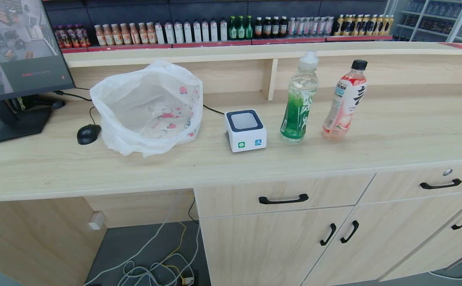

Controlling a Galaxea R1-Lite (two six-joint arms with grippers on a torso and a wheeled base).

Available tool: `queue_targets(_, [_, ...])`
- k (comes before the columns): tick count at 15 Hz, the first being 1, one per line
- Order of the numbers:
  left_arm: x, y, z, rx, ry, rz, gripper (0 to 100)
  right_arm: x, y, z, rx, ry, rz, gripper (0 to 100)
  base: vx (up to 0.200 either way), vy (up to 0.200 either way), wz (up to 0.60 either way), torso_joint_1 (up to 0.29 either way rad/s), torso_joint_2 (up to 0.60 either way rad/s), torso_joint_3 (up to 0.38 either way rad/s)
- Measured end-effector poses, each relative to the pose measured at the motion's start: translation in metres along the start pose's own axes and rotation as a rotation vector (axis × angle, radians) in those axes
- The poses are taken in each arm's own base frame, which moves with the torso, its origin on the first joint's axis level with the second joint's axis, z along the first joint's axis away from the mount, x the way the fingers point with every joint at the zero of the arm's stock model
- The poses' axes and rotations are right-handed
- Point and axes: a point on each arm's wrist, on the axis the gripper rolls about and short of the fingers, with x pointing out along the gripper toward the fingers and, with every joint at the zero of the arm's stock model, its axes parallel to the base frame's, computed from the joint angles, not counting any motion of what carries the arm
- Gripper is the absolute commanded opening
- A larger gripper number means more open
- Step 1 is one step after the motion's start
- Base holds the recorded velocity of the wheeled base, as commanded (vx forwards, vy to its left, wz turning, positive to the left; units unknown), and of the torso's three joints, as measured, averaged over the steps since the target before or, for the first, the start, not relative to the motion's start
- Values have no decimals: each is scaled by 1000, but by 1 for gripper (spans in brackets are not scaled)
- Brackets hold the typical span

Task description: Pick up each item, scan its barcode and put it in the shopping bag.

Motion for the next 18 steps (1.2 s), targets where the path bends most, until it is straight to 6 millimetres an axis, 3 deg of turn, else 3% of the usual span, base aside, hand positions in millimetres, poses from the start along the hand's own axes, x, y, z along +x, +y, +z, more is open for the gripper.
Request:
queue_targets(6, [0,0,0,0,0,0,100,38,-13,39,-21,47,105,100,0,0,0,0,0,0])
queue_targets(11, [0,0,0,0,0,0,100,97,-20,64,-41,-21,169,100,0,0,0,0,0,0])
queue_targets(18, [0,0,0,0,0,0,100,190,-20,73,-57,-126,177,100,0,0,0,0,0,0])
